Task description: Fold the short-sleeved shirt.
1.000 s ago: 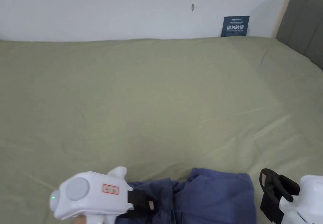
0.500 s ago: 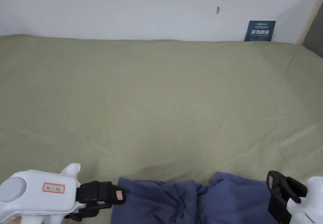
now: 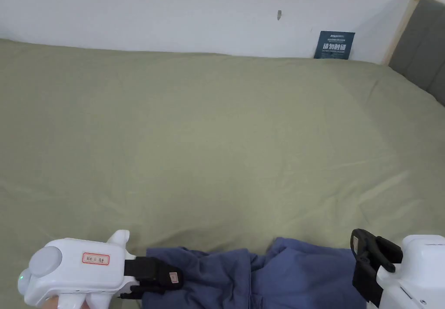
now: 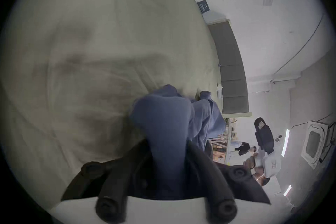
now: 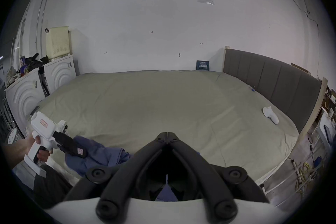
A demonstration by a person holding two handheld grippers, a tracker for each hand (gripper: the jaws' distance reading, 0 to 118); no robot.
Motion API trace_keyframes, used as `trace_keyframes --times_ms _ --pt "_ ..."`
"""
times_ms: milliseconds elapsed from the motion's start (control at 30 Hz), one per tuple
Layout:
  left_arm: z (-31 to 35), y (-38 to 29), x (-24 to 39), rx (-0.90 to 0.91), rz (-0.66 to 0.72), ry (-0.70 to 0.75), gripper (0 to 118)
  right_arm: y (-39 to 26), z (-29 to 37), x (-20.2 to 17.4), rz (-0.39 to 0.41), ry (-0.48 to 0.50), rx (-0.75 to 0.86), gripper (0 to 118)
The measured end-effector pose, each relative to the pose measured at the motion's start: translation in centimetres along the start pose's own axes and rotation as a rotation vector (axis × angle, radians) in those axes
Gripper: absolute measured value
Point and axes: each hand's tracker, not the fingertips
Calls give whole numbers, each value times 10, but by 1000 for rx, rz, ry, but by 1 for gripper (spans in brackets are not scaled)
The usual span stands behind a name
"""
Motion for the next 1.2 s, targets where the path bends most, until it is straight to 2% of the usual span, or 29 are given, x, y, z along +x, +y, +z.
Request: trace_keyframes --times_ms 233,400,533,633,733,967,1133,1167,1200 --pt "85 -6 4 168 17 64 11 3 -3 -2 5 21 14 0" --pt "185 -22 13 305 34 279 11 8 -11 -8 32 63 29 0" --pt "224 -32 36 345 13 449 11 10 -14 -12 44 96 39 0" --pt "207 -33 68 298 -69 587 11 10 -13 -14 36 103 45 0" --pt "176 -32 99 277 -84 578 11 9 -8 -15 23 107 50 0" --pt "84 -32 173 186 -223 654 11 4 -2 -3 4 94 43 0" --pt "-5 -34 188 99 -338 771 13 -2 -2 10 -24 81 33 0" --pt "-20 -35 187 85 -338 784 22 -3 -2 12 -30 74 31 0" --pt "-37 -36 186 71 -337 716 47 -4 -2 15 -34 64 26 0"
